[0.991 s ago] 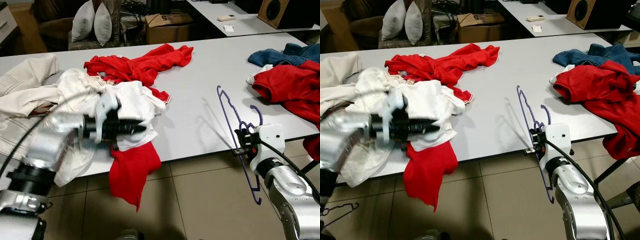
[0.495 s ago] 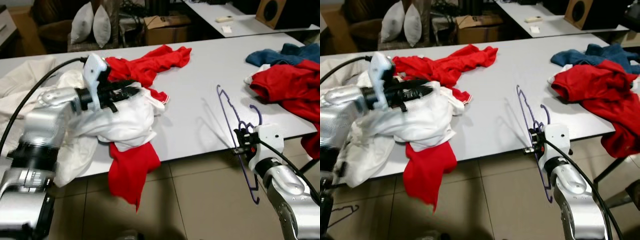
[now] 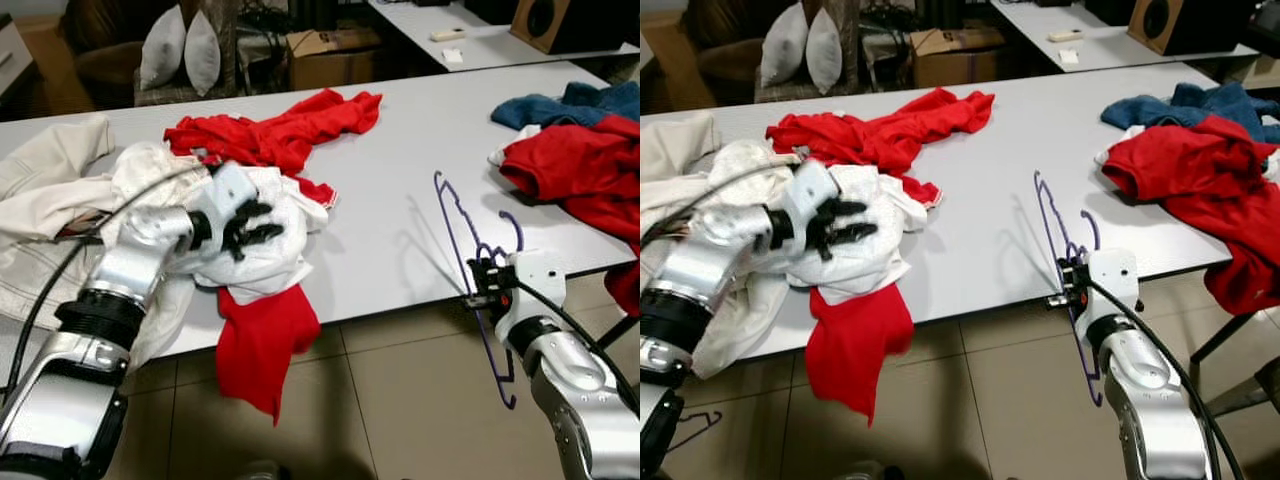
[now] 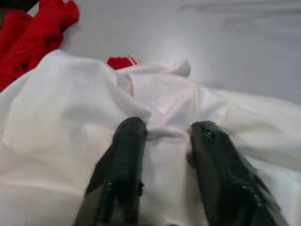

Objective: Hang hanger

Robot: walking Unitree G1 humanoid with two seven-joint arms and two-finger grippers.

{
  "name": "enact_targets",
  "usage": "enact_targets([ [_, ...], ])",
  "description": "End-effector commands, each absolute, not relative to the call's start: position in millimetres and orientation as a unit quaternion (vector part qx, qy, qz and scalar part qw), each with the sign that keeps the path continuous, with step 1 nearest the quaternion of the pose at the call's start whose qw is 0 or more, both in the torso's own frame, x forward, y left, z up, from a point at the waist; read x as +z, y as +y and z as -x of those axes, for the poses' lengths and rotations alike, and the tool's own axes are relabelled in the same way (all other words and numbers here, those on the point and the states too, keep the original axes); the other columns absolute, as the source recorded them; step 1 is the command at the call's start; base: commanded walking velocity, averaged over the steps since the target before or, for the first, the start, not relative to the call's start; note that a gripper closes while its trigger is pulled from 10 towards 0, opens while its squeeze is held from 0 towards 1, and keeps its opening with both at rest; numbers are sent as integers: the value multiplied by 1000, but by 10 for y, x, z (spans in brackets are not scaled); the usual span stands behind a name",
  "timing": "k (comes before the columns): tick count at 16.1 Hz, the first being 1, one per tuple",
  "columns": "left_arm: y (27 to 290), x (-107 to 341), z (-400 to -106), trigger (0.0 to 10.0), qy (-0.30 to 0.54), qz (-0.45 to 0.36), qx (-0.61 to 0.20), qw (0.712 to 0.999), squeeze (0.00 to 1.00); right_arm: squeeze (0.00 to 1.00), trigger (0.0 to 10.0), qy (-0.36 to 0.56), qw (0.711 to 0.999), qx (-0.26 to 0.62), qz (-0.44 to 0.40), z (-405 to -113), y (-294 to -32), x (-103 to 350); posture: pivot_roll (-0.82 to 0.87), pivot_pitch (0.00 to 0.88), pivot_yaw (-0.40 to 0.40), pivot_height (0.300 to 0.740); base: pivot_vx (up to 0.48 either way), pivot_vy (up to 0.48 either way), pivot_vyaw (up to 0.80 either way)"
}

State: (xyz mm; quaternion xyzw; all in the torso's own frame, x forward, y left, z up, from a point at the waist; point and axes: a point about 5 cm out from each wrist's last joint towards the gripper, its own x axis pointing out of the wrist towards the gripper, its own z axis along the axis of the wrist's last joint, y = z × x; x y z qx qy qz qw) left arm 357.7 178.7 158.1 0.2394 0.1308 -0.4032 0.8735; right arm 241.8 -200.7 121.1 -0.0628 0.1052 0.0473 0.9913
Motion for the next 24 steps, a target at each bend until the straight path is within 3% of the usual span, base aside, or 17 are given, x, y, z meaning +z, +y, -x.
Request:
enact_targets([
  [1, 1790, 1677, -3621, 0, 120, -252, -396, 875, 0, 0, 10000, 99, 992, 41, 65, -2412, -2023, 1225, -36, 0, 75, 740, 0, 0, 0],
  [9, 1807, 1713, -3662, 0, 95, -228, -390, 887, 0, 0, 10000, 98, 992, 43, 65, -2432, -2014, 1224, -26, 0, 67, 740, 0, 0, 0],
  [16, 1791, 1633, -3639, 0, 101, -246, -397, 878, 0, 0, 10000, 96, 992, 49, 65, -2458, -2001, 1226, -15, 0, 54, 740, 0, 0, 0],
  [18, 1834, 1701, -3660, 0, 82, -236, -380, 891, 0, 0, 10000, 97, 991, 57, 69, -2487, -1996, 1233, 1, 0, 28, 740, 0, 0, 0],
  [21, 1910, 2148, -3709, 0, -34, -121, -346, 930, 0, 0, 10000, 96, 990, 68, 74, -2541, -1992, 1253, 16, 0, 4, 740, 0, 0, 0],
  [24, 2196, 2944, -3727, 0, -215, 7, -266, 940, 0, 0, 10000, 94, 990, 75, 75, -2577, -1978, 1262, 37, 0, -18, 740, 0, 0, 0],
])
